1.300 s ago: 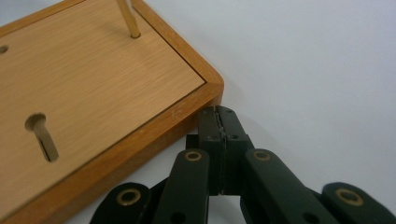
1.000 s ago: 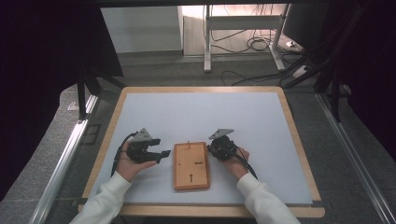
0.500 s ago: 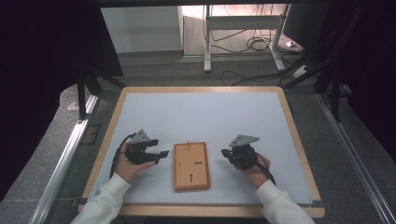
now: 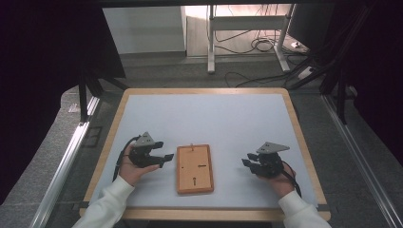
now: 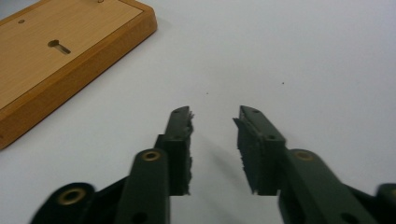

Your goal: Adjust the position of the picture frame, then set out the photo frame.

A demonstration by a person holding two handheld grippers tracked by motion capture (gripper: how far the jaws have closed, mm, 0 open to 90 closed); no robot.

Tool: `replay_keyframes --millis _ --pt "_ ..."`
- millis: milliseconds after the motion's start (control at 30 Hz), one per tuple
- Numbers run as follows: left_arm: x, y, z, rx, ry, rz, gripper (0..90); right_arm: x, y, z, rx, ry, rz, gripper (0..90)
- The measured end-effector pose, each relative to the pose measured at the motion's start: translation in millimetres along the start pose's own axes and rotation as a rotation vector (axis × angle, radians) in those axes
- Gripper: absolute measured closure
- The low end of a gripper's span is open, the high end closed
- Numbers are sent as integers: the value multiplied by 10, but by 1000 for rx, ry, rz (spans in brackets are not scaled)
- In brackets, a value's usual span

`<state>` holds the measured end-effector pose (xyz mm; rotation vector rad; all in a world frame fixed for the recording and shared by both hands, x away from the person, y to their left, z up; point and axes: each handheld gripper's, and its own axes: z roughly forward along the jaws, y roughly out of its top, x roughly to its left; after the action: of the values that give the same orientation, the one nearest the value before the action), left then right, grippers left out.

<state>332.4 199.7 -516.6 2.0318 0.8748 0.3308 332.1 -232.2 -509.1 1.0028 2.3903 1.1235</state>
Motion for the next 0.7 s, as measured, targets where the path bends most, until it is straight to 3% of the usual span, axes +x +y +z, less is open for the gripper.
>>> replay_keyframes --millis 267,467,700 --pt "-11 17 13 3 -6 7 297 24 -29 6 -3 -27 -2 469" --pt "-31 51 30 4 -19 23 290 42 -29 -42 -32 -12 5 350" --pt "-35 78 77 5 -30 30 290 20 -74 -78 -31 -20 21 315"
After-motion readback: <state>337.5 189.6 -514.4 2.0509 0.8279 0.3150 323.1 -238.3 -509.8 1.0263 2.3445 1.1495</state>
